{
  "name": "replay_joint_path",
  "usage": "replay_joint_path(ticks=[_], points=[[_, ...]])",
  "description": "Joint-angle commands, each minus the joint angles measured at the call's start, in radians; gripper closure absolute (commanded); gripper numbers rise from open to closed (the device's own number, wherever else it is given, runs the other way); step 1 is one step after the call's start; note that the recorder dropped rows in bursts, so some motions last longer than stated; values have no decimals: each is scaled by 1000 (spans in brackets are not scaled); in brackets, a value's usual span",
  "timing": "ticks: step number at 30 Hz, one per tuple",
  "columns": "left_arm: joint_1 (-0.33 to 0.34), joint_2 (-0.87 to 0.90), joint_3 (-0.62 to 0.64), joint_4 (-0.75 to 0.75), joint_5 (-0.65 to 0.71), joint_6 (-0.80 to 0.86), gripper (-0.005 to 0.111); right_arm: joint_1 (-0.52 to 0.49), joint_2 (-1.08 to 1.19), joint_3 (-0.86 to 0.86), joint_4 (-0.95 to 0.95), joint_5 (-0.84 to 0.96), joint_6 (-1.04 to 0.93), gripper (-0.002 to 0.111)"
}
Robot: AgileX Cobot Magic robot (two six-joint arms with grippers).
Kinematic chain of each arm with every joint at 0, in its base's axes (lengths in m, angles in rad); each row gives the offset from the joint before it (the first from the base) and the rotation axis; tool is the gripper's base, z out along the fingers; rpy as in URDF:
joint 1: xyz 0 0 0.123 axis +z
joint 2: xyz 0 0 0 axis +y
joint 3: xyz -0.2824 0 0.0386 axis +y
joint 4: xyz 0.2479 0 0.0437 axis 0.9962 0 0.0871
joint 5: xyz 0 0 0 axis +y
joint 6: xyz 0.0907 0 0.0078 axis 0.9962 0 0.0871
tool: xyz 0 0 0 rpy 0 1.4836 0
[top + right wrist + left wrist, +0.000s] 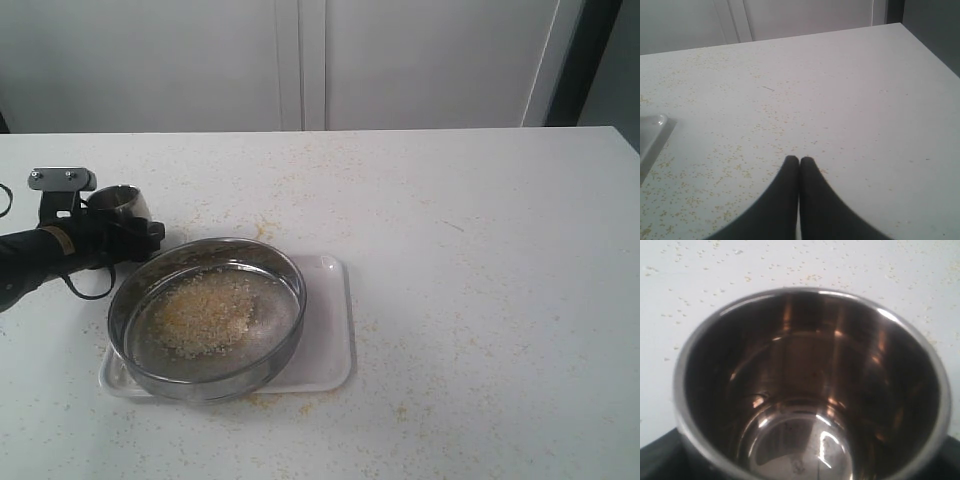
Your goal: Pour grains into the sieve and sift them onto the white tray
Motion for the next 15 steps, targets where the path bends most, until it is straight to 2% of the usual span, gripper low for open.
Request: replay_joint_path(ticks=[1, 7, 15], points=[[2, 1, -4, 5, -38, -5, 51, -9, -5, 5, -3, -15, 6, 108], [2, 1, -4, 5, -44, -4, 48, -9, -5, 5, -3, -15, 6, 108], [2, 1, -4, -10, -42, 27, 16, -9, -5, 5, -3, -15, 6, 108]])
